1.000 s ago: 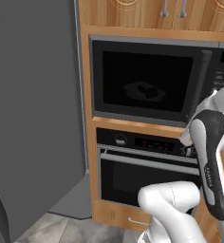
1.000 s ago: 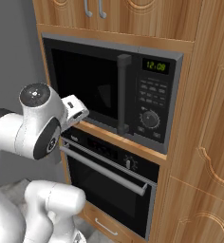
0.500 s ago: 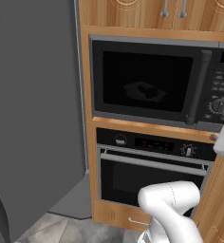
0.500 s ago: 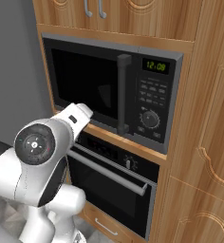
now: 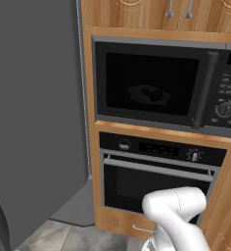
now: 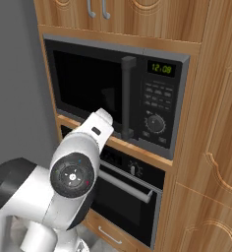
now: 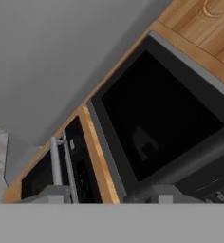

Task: Place the tupperware containing the chicken drumstick and potato meal in the microwave. Close the microwave door and press the start button to reheat the meal.

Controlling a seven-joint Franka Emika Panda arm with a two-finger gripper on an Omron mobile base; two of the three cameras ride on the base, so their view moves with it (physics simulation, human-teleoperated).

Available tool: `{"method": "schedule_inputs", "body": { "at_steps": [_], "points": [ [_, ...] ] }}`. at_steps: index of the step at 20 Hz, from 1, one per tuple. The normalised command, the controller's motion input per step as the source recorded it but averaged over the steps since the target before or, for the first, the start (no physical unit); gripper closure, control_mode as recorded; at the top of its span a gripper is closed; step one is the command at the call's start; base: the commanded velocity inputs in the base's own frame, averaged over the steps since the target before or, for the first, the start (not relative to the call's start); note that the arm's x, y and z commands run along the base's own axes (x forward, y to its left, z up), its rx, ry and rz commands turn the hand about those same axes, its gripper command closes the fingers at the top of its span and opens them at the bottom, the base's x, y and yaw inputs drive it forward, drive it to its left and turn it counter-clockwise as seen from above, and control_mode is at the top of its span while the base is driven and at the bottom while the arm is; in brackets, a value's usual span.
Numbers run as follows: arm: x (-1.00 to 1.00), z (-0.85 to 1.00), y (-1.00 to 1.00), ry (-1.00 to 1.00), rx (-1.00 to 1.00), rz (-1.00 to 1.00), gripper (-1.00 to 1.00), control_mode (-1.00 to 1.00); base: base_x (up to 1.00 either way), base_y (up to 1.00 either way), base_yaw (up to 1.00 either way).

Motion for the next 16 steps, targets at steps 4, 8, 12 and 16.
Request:
{"method": "schedule_inputs", "body": {
  "at_steps": [4,8,12,16],
  "points": [
    [0.02,-0.17,-0.48,0.0,0.0,0.01,1.0,-1.0,0.0,0.0,0.0],
    [0.24,-0.58,-0.86,0.0,0.04,0.01,1.0,-1.0,0.0,0.0,0.0],
    [0.62,-0.63,-0.44,-0.09,0.08,0.16,1.0,-1.0,0.0,0.0,0.0],
    [0.53,-0.43,-0.01,-0.27,0.02,0.22,1.0,-1.0,0.0,0.0,0.0]
  ]
}}
